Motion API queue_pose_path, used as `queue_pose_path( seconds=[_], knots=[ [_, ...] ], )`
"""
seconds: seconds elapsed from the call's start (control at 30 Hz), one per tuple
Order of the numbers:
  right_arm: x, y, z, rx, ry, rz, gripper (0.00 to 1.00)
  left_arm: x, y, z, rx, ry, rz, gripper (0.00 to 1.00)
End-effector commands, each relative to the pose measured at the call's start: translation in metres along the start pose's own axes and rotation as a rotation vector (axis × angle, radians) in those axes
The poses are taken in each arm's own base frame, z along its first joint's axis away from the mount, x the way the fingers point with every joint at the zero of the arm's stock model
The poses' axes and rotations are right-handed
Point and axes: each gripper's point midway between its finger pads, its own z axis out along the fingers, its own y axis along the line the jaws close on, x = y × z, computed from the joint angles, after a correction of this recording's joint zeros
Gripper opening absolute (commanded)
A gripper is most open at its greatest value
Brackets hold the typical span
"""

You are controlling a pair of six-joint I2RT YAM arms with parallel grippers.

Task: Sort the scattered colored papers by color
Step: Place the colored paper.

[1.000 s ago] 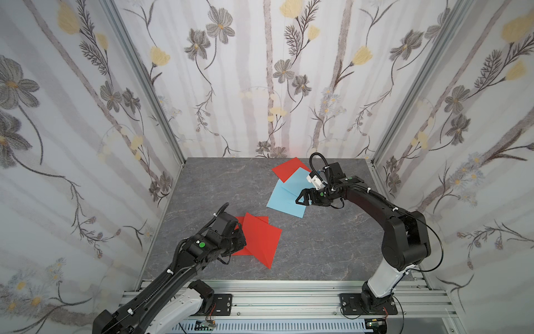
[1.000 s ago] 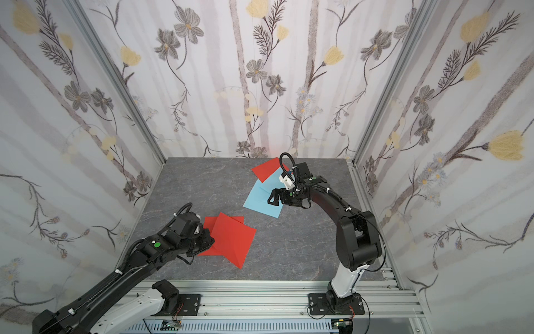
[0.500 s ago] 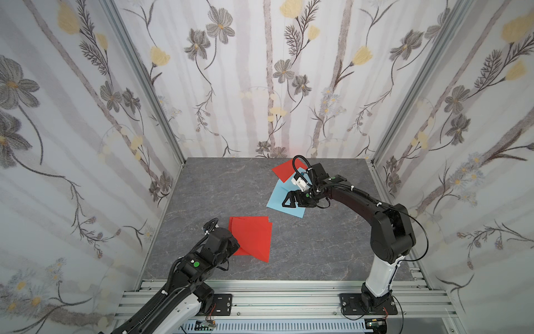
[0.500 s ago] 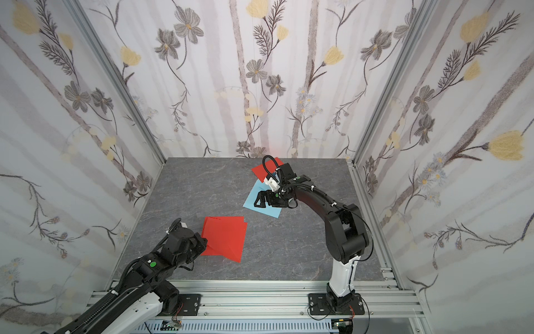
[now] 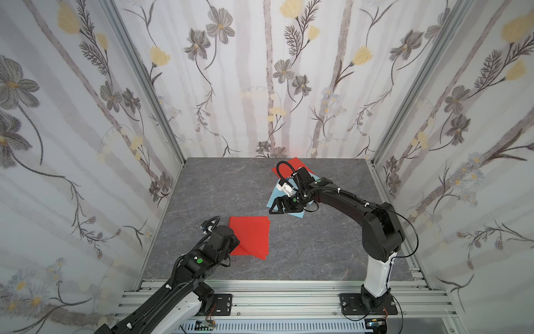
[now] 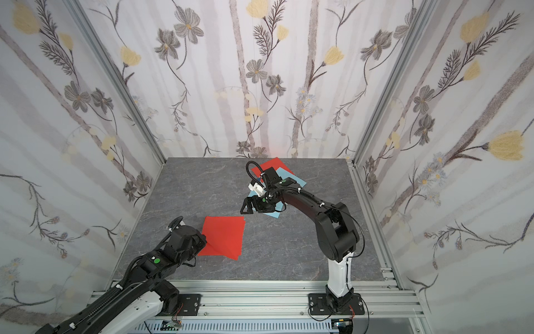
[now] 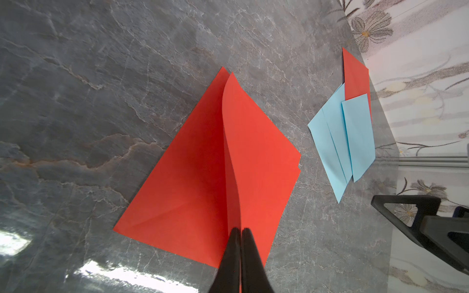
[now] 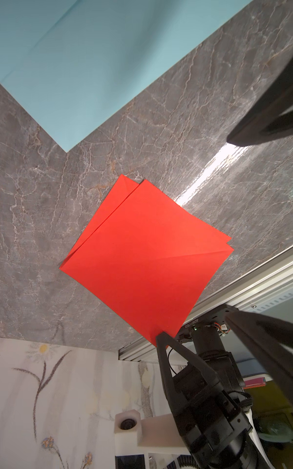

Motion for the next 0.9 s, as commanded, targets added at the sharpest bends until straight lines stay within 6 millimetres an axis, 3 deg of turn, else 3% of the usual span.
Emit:
queue_pose_path(
  seconds=[0.0, 0.2, 0.7, 0.87],
  knots=[
    [0.002, 0.014, 0.006, -0.055, 0.028, 0.006, 1.0, -0.009, -0.008, 0.001, 0.014, -0.044, -0.013, 0.0],
    [0.014, 0.029, 0.032, -0.088, 0.092, -0.007, 1.0, -0.027, 0.003, -0.006, -0.029, -0.147, -0.026, 0.0],
    [0.019, 0.038, 0.047, -0.114, 0.13, -0.01, 1.0, -0.03, 0.002, 0.007, -0.086, -0.167, -0.056, 0.0],
    [0.02, 0.044, 0.065, -0.144, 0.167, -0.002, 1.0, -0.024, 0.004, 0.015, -0.095, -0.142, -0.082, 0.0]
  ],
)
